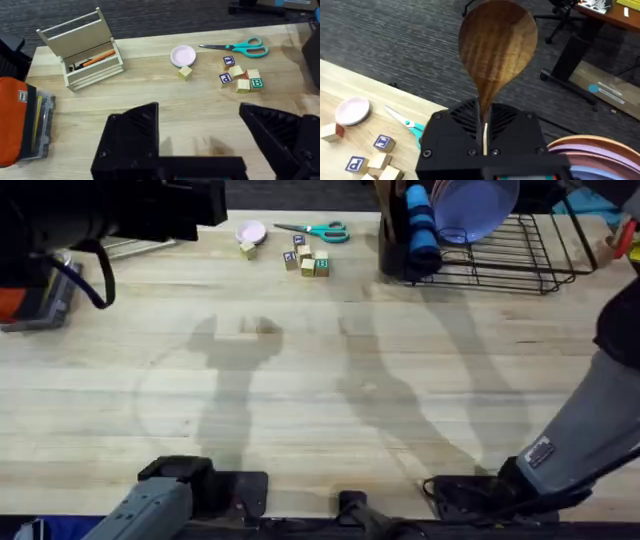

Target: Pick up the spoon on the table one by one and put them onto the rack

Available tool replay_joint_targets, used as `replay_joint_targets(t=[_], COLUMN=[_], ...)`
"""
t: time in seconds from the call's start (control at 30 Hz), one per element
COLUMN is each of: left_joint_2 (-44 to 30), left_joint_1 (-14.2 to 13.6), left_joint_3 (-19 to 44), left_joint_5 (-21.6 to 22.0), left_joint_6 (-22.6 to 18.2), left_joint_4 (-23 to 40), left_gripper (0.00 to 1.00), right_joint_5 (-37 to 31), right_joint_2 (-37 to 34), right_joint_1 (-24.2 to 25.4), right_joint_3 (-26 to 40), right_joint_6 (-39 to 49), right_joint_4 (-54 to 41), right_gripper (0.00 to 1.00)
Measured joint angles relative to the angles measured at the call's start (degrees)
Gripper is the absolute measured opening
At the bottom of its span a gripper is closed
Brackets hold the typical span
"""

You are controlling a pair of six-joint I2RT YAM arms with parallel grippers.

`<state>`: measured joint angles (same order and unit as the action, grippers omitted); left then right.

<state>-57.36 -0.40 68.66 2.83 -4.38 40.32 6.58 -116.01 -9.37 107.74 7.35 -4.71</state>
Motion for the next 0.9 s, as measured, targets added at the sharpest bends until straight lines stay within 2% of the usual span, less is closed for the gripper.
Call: replay_joint_targets(t=[0.2,0.53,0.9], left_joint_2=[0.0,0.0,0.0], left_joint_1=[0.0,0.0,0.0], left_joint_3=[0.0,0.0,0.0], left_joint_5=[0.0,0.0,0.0], left_joint_6=[0.0,0.0,0.0], left_joint_4=[0.0,0.0,0.0], left_gripper=[0.993,0.993,0.992], right_joint_5=[-0.4,-0.6,-0.6], right_joint_2=[-0.1,-0.1,-0.1], right_joint_1=[0.0,0.0,0.0], right_joint_3=[-0.9,-10.3,-10.3], right_joint_6=[0.0,0.0,0.0], right_joint_4=[0.6,0.4,-5.3], right_gripper=[0.037,0.037,0.037])
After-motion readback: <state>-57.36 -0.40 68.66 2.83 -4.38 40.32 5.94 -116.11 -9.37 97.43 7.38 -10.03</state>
